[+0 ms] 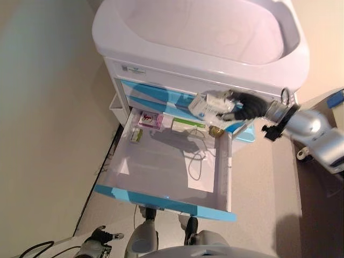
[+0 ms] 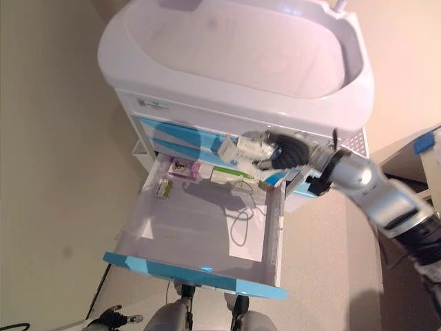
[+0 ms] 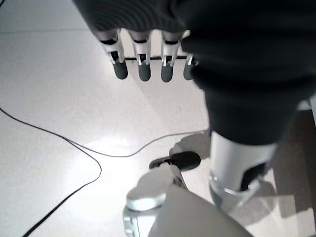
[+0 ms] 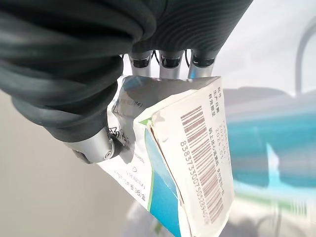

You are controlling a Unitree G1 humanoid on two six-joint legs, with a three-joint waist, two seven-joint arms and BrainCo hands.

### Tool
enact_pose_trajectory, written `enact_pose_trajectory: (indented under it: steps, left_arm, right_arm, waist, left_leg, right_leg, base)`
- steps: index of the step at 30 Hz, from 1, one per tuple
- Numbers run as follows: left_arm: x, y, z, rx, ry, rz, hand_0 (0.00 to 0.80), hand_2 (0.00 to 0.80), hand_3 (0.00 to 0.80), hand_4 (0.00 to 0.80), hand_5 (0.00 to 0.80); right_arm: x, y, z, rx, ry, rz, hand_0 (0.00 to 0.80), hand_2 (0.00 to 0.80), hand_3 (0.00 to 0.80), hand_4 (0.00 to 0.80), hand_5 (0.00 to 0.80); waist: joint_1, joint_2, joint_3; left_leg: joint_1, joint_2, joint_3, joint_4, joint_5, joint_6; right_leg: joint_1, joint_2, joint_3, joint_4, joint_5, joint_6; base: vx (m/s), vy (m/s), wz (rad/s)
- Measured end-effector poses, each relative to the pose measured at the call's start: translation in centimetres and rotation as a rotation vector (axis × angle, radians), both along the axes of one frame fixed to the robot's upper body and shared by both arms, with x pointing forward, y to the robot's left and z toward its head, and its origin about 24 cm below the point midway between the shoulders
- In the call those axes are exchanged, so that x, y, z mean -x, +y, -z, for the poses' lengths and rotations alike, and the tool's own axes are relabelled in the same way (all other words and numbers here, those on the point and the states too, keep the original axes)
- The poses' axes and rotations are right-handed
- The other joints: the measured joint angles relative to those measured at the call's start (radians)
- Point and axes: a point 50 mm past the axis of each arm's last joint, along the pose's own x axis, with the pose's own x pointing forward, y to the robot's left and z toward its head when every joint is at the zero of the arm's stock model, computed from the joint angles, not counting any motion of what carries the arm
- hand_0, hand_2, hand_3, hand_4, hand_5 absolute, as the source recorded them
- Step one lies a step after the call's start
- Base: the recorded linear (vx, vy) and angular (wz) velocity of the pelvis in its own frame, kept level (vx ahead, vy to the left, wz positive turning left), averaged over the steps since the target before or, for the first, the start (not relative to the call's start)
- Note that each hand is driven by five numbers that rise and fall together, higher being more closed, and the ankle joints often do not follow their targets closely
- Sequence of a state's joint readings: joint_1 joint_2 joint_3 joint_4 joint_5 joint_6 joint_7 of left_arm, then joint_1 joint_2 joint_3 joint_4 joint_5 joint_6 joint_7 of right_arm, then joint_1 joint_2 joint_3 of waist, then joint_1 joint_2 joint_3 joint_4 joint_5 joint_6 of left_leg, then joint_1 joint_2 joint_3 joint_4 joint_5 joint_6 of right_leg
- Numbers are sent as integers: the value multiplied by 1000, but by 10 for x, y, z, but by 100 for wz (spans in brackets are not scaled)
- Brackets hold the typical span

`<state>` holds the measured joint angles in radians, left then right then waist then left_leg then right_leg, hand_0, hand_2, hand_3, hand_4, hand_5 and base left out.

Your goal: Open the drawer and pick up the medicine

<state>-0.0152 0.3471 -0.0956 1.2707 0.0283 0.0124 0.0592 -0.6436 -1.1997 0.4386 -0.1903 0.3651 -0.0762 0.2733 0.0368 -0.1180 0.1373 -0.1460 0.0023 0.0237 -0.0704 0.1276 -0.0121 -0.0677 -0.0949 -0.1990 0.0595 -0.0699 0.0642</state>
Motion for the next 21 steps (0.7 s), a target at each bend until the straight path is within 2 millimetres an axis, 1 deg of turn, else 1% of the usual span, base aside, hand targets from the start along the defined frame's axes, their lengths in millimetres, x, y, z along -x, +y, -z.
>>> enact_pose_trajectory:
  steps: [2, 4, 7, 8, 9, 10, 11, 12, 14, 15, 16, 17, 18, 20, 21]
  left_arm:
    - [1, -1, 1, 8, 6, 0, 0, 0, 0, 0, 0]
    - [1, -1, 1, 12, 7, 1, 0, 0, 0, 0, 0]
    - [5, -1, 2, 15, 18, -2, 0, 0, 0, 0, 0]
    - [7, -1, 2, 15, 23, -4, 0, 0, 0, 0, 0]
    - [10, -1, 3, 15, 33, -6, 0, 0, 0, 0, 0]
    - [10, -1, 3, 15, 34, -6, 0, 0, 0, 0, 0]
    - [13, 0, 3, 13, 44, -8, 0, 0, 0, 0, 0]
    - [14, 0, 3, 12, 48, -7, 0, 0, 0, 0, 0]
    - [18, 0, 4, 11, 64, -3, 0, 0, 0, 0, 0]
    - [19, 0, 4, 9, 70, 0, 0, 0, 0, 0, 0]
    - [23, -1, 5, 7, 83, 6, 0, 0, 0, 0, 0]
    - [22, -1, 5, 7, 82, 7, 0, 0, 0, 0, 0]
    - [24, -1, 5, 6, 87, 7, 0, 0, 0, 0, 0]
    - [22, -1, 5, 5, 81, 6, 0, 0, 0, 0, 0]
    - [24, -1, 5, 0, 82, 0, 0, 0, 0, 0, 0]
  right_arm:
    - [2, -4, -17, -21, -38, 0, 800, 800, 800, 800, 800]
    - [1, -7, -27, -51, -74, 15, 800, 800, 800, 800, 800]
    - [-3, -17, -50, -56, -165, 75, 800, 800, 800, 800, 800]
    - [-6, -24, -57, -67, -189, 111, 800, 800, 800, 800, 800]
    - [-13, -31, -70, -81, -232, 166, 800, 800, 800, 800, 800]
    - [-16, -37, -75, -91, -250, 201, 800, 800, 800, 800, 800]
    - [-22, -48, -84, -101, -284, 268, 800, 800, 800, 800, 800]
    - [-25, -49, -87, -97, -297, 288, 800, 800, 800, 800, 800]
    - [-41, -57, -98, -33, -353, 398, 800, 800, 800, 800, 800]
    - [-44, -59, -100, -26, -362, 421, 800, 800, 800, 800, 800]
    - [-58, -59, -102, -5, -379, 477, 800, 800, 800, 800, 800]
    - [-63, -60, -102, 9, -380, 505, 800, 800, 800, 800, 800]
    - [-76, -60, -102, 20, -381, 568, 800, 800, 800, 800, 800]
    - [-86, -61, -97, 30, -371, 628, 800, 800, 800, 800, 800]
    - [-95, -56, -89, 37, -356, 647, 800, 800, 800, 800, 800]
  waist:
    - [0, -6, -7]
    - [0, -8, -14]
    - [1, -9, -35]
    - [1, -11, -39]
    - [0, -14, -45]
    - [1, -16, -50]
    - [4, -21, -59]
    - [3, -23, -63]
    - [2, -27, -67]
    - [2, -29, -69]
    - [0, -31, -72]
    - [4, -32, -72]
    - [3, -33, -74]
    - [8, -33, -76]
    - [17, -32, -77]
  left_leg:
    - [19, 0, 3, -10, 0, 0]
    - [29, 0, 5, -15, -1, -2]
    - [30, 1, 7, -15, -3, -4]
    - [31, 1, 7, -15, -3, -4]
    - [35, 1, 7, -15, -4, -4]
    - [34, 2, 7, -15, -4, -4]
    - [34, 2, 6, -15, -4, -5]
    - [34, 3, 6, -15, -4, -5]
    - [38, 5, 7, -15, -4, -5]
    - [38, 5, 7, -15, -4, -5]
    - [40, 6, 7, -15, -4, -5]
    - [40, 7, 8, -15, -4, -5]
    - [41, 8, 5, -15, -4, -6]
    - [34, 8, 1, -15, -6, -8]
    - [27, 9, -1, -15, -4, -6]
  right_leg:
    - [24, 3, 0, -25, 9, 0]
    - [33, 4, 1, -31, 10, 0]
    - [41, 5, 2, -46, 15, 0]
    - [43, 6, 2, -48, 15, 0]
    - [48, 6, 2, -50, 16, 0]
    - [48, 7, 2, -51, 16, 0]
    - [51, 9, 2, -56, 18, -1]
    - [51, 9, 2, -57, 18, -1]
    - [56, 10, 2, -59, 20, -2]
    - [56, 11, 2, -59, 20, -2]
    - [57, 12, 2, -60, 22, -3]
    - [58, 13, 3, -61, 23, -3]
    - [60, 14, 1, -62, 23, -3]
    - [57, 16, 0, -64, 23, -2]
    - [51, 18, -1, -64, 25, -4]
  base:
    - [45, 2, -3]
    - [69, 0, -3]
    - [53, 2, -2]
    - [41, 2, 0]
    - [35, 3, 0]
    - [32, 5, 1]
    - [0, 0, 0]
    - [0, 0, 0]
    - [0, 0, 0]
    - [21, -8, -4]
    - [0, 0, 0]
    - [0, 0, 0]
    - [0, 0, 0]
    - [5, -9, 7]
    - [15, -28, 4]
